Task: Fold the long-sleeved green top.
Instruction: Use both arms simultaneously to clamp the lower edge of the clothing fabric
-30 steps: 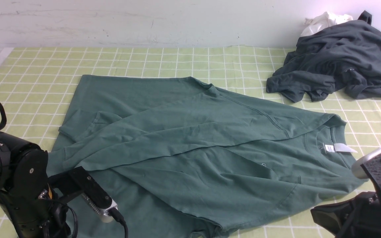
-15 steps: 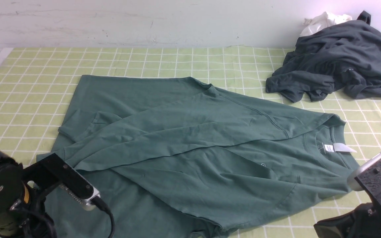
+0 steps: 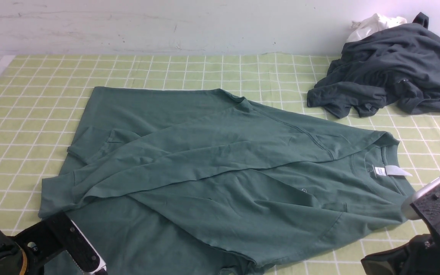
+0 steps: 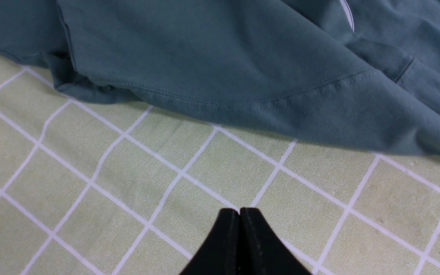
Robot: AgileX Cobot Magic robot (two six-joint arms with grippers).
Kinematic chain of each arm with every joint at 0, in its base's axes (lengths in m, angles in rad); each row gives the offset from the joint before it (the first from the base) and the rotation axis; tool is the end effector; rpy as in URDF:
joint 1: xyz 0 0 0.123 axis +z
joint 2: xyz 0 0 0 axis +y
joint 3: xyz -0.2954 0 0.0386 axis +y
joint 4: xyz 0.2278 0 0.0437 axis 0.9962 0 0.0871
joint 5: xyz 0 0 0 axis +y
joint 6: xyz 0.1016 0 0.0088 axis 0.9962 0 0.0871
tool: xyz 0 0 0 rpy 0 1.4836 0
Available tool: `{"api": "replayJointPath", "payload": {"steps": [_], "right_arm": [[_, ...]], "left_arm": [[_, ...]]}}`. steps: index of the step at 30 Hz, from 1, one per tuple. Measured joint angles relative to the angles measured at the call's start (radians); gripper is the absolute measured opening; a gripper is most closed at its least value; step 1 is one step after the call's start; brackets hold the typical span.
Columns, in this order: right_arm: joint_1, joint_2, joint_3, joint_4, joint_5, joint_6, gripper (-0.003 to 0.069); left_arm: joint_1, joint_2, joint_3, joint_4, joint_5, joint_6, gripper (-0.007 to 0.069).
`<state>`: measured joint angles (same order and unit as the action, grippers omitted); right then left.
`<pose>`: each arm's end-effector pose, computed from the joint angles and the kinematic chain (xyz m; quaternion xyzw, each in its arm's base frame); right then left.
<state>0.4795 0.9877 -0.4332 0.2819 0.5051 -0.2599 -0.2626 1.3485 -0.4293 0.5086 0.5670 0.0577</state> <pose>0.1219 0.0789 0.2255 -0.2510 0.9174 0.1326 0.2790 0.1691 -0.0178 0.1692 0.3510 0.9201 0.1435 0.0982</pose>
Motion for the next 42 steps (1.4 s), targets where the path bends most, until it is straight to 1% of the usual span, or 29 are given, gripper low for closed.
{"api": "replayJointPath", "payload": {"steps": [5,8,10,14,17,20,23,25,28,31,33,35,38,42], "right_arm": [[0.000,0.000,0.000,0.015,-0.014,0.000,-0.0010],[0.000,0.000,0.000,0.017,-0.015,0.000,-0.0010],[0.000,0.000,0.000,0.017,-0.015,0.000,-0.0010],[0.000,0.000,0.000,0.017,-0.015,0.000,-0.0010],[0.000,0.000,0.000,0.017,-0.015,0.000,-0.0010],[0.000,0.000,0.000,0.017,-0.015,-0.001,-0.0010],[0.000,0.000,0.000,0.018,-0.015,-0.036,-0.0010],[0.000,0.000,-0.022,0.021,0.024,-0.100,-0.0010],[0.000,0.012,-0.091,0.009,0.124,-0.184,-0.0010],[0.000,0.065,-0.198,-0.077,0.199,-0.234,-0.0008],[0.000,0.117,-0.253,-0.184,0.216,-0.248,0.0003],[0.000,0.180,-0.280,-0.282,0.220,-0.255,0.0034],[0.000,0.289,-0.292,-0.435,0.220,-0.259,0.0112],[0.000,0.451,-0.293,-0.597,0.180,-0.262,0.0232]], "left_arm": [[0.000,0.043,-0.004,0.006,-0.007,-0.005,0.0351],[0.000,0.058,-0.010,0.010,-0.014,-0.006,0.0309],[0.000,0.059,-0.010,0.010,-0.024,-0.013,0.0249],[-0.021,0.040,-0.010,0.001,-0.028,-0.040,0.0100],[-0.041,-0.007,-0.019,-0.011,-0.010,-0.058,0.0024],[-0.049,-0.065,-0.027,-0.015,0.015,-0.067,0.0001],[-0.049,-0.121,-0.027,-0.017,0.049,-0.068,-0.0001],[-0.049,-0.155,-0.027,-0.018,0.073,-0.068,-0.0001],[-0.049,-0.189,-0.035,-0.018,0.103,-0.080,-0.0001],[-0.049,-0.203,-0.048,-0.018,0.120,-0.116,-0.0001],[-0.049,-0.203,-0.050,-0.018,0.118,-0.135,-0.0001],[-0.049,-0.203,-0.050,-0.018,0.118,-0.148,-0.0001],[-0.049,-0.203,-0.050,-0.018,0.112,-0.155,-0.0001],[-0.049,-0.203,-0.061,-0.017,0.111,-0.158,-0.0001]]}}
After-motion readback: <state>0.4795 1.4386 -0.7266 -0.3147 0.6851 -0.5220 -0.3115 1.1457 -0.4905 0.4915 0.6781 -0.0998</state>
